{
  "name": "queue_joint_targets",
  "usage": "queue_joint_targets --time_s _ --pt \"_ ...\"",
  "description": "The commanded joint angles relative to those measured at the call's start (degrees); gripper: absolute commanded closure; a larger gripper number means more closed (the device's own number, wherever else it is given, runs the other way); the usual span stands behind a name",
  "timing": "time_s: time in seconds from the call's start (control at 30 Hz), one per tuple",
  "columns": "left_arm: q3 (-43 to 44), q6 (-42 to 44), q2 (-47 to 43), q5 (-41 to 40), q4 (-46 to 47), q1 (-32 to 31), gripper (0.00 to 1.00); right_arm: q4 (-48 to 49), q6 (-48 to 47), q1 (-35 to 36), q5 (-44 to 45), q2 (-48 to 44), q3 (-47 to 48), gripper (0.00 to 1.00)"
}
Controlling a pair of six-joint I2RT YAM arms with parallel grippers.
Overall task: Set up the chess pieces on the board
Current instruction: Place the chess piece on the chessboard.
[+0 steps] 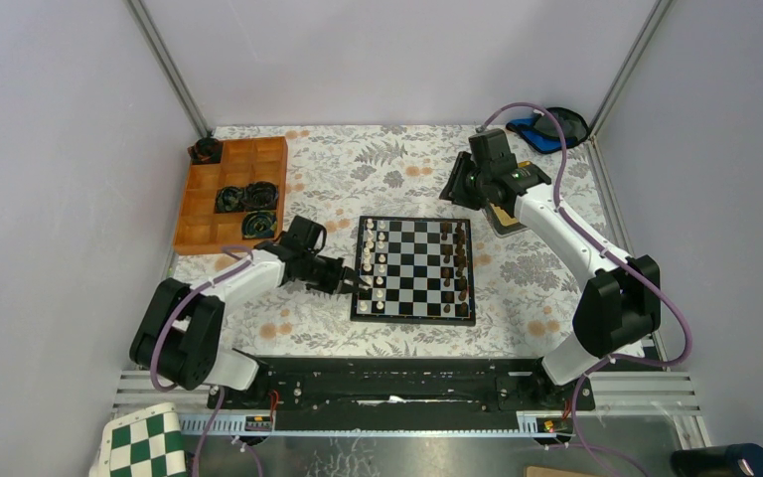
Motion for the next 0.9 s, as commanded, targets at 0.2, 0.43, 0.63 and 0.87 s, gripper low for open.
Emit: queue_joint_targets --time_s 0.2,0.43,0.63,0.87 --pt "1.65 1.87 2.90 3.18 2.21 0.57 1.00 0.63 -0.60 -0.29 -0.03 -0.74 1.74 0.58" --pt "0.36 2.01 3.23 3.33 1.87 0.94 1.00 0.50 -0.45 -0.29 -0.67 -0.37 2.05 0.58" --pt "0.25 2.45 4.51 3.72 1.71 1.21 1.00 0.09 -0.35 -0.30 -1.08 0.11 2.49 0.58" --pt "1.39 4.10 6.41 3.99 -0.63 1.21 1.00 -0.02 -0.21 -0.28 -1.87 1.19 2.80 0.58"
